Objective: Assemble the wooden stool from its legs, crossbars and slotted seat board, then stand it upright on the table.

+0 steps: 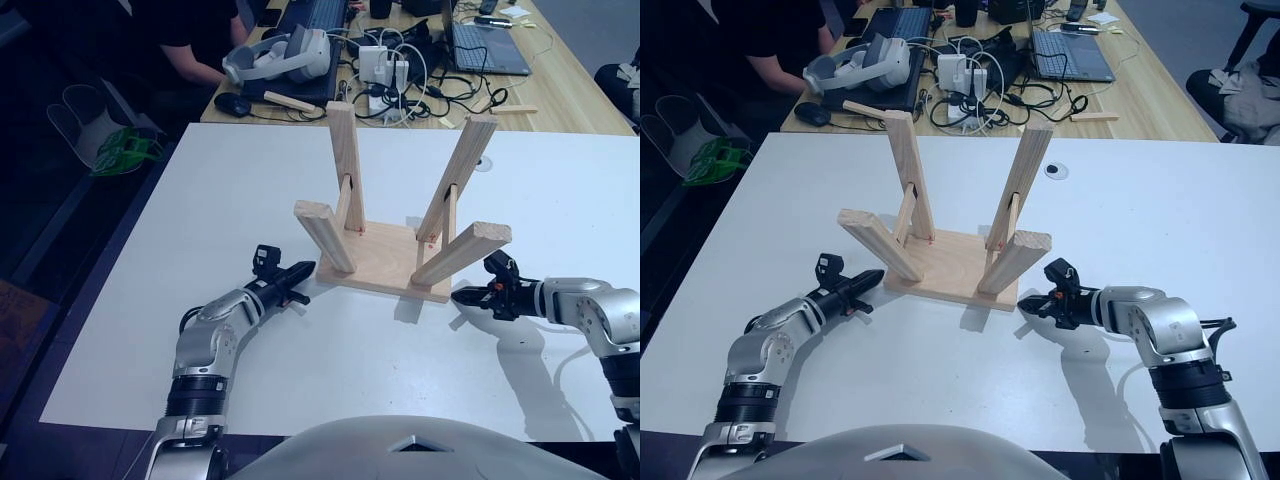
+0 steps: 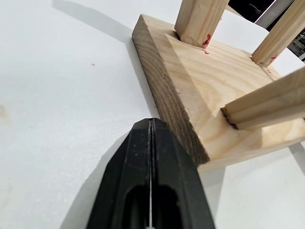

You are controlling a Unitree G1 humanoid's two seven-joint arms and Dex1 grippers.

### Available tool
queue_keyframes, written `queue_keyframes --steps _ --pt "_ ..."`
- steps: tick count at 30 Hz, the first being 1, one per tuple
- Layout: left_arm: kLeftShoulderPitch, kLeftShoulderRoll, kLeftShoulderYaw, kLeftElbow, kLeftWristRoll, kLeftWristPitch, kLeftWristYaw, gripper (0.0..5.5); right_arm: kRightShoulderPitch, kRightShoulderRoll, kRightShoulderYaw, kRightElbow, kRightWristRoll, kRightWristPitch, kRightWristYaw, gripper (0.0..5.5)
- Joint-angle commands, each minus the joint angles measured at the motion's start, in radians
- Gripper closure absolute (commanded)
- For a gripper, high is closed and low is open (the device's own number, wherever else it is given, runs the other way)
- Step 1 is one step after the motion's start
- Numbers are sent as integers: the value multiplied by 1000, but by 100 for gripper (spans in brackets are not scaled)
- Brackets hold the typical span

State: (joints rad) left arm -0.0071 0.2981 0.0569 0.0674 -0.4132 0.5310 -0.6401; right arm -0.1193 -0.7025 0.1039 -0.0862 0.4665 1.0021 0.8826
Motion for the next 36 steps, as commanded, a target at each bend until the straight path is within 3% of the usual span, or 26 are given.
queue_keyframes --steps 1,8,15,36 --pt "11 11 -19 -37 -18 25 -31 549 -9 16 3 -16 9 0 -6 550" --pt "35 24 -31 -107 -72 77 -87 549 -6 22 13 -28 25 5 17 550" --pt "59 45 -25 -163 -146 130 -138 549 4 35 -78 -112 162 59 79 550" --pt "46 50 35 -203 -293 148 -163 549 -3 73 -171 -153 293 126 80 550"
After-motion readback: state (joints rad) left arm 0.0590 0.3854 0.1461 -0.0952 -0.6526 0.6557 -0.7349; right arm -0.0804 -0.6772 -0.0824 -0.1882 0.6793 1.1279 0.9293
